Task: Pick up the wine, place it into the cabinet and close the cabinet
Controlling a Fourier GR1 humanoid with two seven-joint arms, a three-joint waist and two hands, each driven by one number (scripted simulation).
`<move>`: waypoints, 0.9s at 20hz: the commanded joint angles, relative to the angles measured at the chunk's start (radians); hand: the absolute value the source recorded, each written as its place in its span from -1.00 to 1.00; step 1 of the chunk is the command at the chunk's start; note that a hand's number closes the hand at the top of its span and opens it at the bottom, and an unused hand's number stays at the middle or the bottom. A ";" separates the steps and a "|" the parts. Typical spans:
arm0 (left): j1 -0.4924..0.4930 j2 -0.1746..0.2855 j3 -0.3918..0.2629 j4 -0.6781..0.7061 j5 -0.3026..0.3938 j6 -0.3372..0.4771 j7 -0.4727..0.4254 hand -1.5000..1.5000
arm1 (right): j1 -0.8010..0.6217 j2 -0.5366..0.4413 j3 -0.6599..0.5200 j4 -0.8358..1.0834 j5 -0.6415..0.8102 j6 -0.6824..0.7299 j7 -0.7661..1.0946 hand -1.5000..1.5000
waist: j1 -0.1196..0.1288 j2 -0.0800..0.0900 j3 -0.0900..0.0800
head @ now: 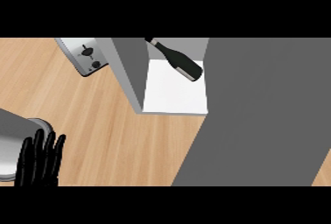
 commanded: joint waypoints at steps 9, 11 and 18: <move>0.084 0.123 0.219 -0.040 0.162 -0.182 0.001 -1.00 | -0.479 0.101 0.208 0.206 0.011 -0.401 0.065 1.00 | 0.011 0.008 0.001; 0.151 0.149 0.227 -0.044 0.178 -0.253 -0.022 -1.00 | -0.559 0.100 0.149 0.247 -0.018 -0.433 0.068 1.00 | 0.035 0.007 -0.001; 0.146 0.209 0.358 -0.035 0.269 -0.349 0.000 -1.00 | -0.875 0.103 0.023 0.511 -0.196 -0.574 0.060 1.00 | 0.056 0.015 0.001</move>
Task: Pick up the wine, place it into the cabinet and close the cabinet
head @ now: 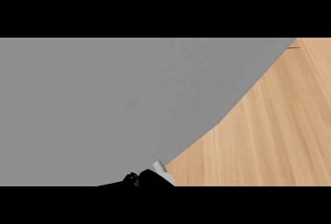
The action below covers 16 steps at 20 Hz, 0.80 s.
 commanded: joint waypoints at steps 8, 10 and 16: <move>-0.015 0.058 0.157 0.050 0.117 -0.140 0.032 -1.00 | -0.518 0.032 -0.188 0.570 -0.284 -0.047 -0.159 1.00 | 0.018 0.015 0.001; -0.026 0.068 0.174 0.048 0.143 -0.134 0.067 -1.00 | -0.602 0.032 -0.208 0.666 -0.323 -0.031 -0.199 1.00 | 0.012 0.015 0.001; -0.004 0.085 0.216 0.015 0.156 -0.168 0.066 -1.00 | -0.598 0.033 -0.238 0.796 -0.645 0.284 -0.141 1.00 | 0.050 0.028 0.003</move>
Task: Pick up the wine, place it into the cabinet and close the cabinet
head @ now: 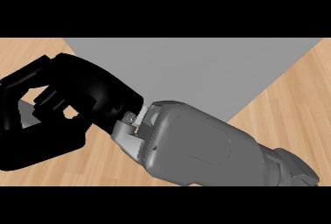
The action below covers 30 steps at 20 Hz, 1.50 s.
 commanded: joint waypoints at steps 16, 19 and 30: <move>0.021 0.017 0.134 0.021 0.063 -0.047 0.063 -1.00 | -0.107 -0.083 -0.183 0.623 -0.074 0.265 -0.364 1.00 | -0.044 0.001 0.001; 0.020 0.021 0.130 0.016 0.056 -0.069 0.064 -1.00 | -0.109 -0.123 -0.192 0.646 -0.081 0.282 -0.373 1.00 | -0.054 0.002 0.001; -0.015 0.002 0.061 -0.080 0.093 -0.038 0.113 -1.00 | -0.064 -0.176 -0.197 0.673 -0.114 0.283 -0.456 1.00 | -0.098 0.017 0.003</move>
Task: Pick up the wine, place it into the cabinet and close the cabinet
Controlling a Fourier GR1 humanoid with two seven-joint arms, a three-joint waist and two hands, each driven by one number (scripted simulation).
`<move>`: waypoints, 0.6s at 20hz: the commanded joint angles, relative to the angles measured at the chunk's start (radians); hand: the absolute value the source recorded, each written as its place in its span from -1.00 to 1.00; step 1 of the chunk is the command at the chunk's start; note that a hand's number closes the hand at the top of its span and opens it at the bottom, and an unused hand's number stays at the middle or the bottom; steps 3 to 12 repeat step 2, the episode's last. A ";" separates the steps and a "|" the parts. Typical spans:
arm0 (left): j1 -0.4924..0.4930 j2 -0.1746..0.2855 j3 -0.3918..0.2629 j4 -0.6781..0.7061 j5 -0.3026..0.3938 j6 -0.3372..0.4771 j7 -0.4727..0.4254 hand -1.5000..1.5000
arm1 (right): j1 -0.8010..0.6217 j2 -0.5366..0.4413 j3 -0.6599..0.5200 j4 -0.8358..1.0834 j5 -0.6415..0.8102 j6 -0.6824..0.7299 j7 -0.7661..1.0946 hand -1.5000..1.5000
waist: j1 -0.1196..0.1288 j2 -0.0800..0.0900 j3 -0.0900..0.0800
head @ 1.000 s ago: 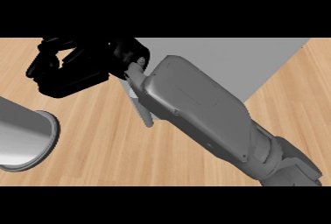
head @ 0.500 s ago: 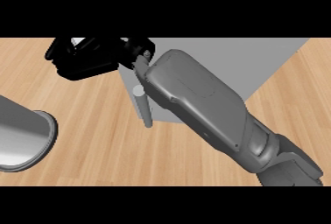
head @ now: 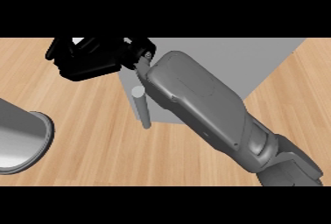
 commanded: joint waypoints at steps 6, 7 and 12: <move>-0.024 0.002 -0.032 -0.037 0.003 0.033 0.033 -1.00 | 0.045 -0.148 -0.085 0.133 0.013 -0.054 -0.040 1.00 | -0.070 0.057 0.051; -0.024 0.002 -0.032 -0.037 0.003 0.033 0.033 -1.00 | 0.045 -0.148 -0.085 0.133 0.013 -0.054 -0.040 1.00 | -0.070 0.057 0.051; -0.024 0.002 -0.032 -0.037 0.003 0.033 0.033 -1.00 | 0.045 -0.148 -0.085 0.133 0.013 -0.054 -0.040 1.00 | -0.070 0.057 0.051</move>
